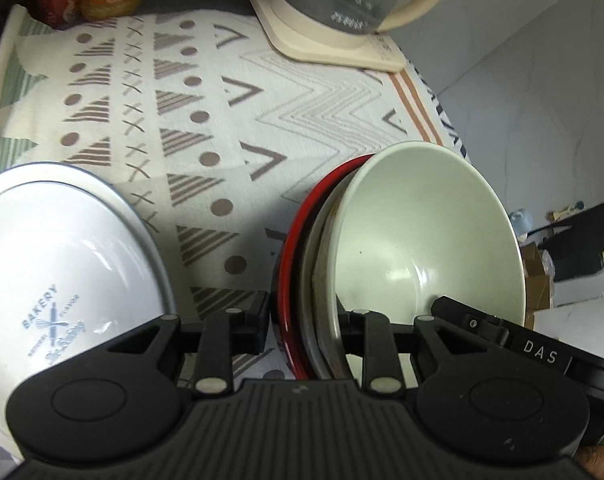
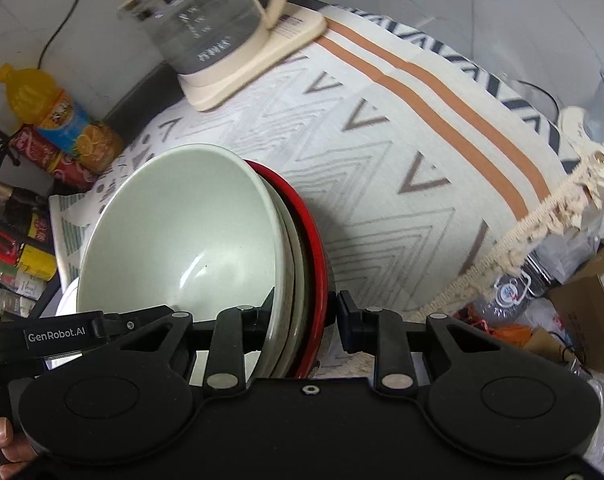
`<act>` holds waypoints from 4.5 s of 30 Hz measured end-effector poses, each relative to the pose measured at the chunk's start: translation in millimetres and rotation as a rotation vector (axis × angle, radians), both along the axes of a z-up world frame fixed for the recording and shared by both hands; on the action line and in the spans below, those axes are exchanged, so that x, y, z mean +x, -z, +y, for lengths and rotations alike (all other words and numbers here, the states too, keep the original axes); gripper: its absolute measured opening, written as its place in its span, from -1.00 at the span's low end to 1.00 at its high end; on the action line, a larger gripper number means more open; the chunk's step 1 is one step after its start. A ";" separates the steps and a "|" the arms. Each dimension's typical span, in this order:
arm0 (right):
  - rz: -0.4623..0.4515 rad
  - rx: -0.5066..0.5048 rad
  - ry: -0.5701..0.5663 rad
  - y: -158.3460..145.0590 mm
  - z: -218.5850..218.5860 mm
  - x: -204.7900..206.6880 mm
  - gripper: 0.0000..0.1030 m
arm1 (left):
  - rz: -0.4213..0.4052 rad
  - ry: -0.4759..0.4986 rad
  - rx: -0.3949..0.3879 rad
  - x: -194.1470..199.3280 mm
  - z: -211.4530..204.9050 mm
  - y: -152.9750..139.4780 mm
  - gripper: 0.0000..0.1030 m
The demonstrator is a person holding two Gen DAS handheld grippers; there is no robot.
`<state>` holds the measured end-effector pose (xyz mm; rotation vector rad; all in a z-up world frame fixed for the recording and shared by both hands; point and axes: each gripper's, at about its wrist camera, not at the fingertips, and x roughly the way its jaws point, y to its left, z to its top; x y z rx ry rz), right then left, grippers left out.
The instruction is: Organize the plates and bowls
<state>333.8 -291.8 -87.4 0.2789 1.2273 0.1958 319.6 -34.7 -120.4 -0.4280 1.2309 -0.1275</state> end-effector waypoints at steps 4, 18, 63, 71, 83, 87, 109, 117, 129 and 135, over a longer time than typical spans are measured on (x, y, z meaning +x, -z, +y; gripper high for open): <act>-0.025 0.000 -0.038 -10.8 9.6 2.3 -0.46 | -0.016 -0.050 -0.004 -10.0 7.4 -9.0 -0.49; -0.078 0.028 -0.189 -39.2 46.9 9.6 -0.46 | -0.079 -0.211 0.007 -44.7 40.9 -40.7 -0.49; -0.002 0.072 -0.622 -22.9 210.6 -2.8 -0.45 | -0.014 -0.583 0.021 -129.1 171.7 -17.6 -0.48; 0.033 0.060 -0.605 -9.0 213.2 -2.3 -0.45 | 0.020 -0.555 0.015 -121.2 175.3 -4.2 -0.47; 0.045 0.060 -0.594 1.4 210.6 -3.3 -0.41 | 0.038 -0.560 0.010 -119.8 176.8 2.2 -0.49; 0.058 0.071 -0.585 1.2 212.3 -3.0 -0.09 | 0.063 -0.550 0.003 -118.7 175.7 -0.7 -0.29; -0.026 0.122 -0.512 -34.9 176.4 -12.7 0.93 | -0.048 -0.531 0.079 -133.2 152.1 -46.6 0.99; -0.104 0.107 -0.429 -61.8 137.1 -19.9 0.99 | -0.143 -0.481 0.123 -145.8 122.7 -76.2 0.99; -0.210 0.075 -0.326 -106.6 76.1 -52.4 1.00 | -0.218 -0.393 0.105 -168.8 74.1 -111.5 0.99; -0.246 0.056 -0.267 -130.4 38.9 -75.1 1.00 | -0.288 -0.312 0.143 -181.4 51.5 -144.0 0.99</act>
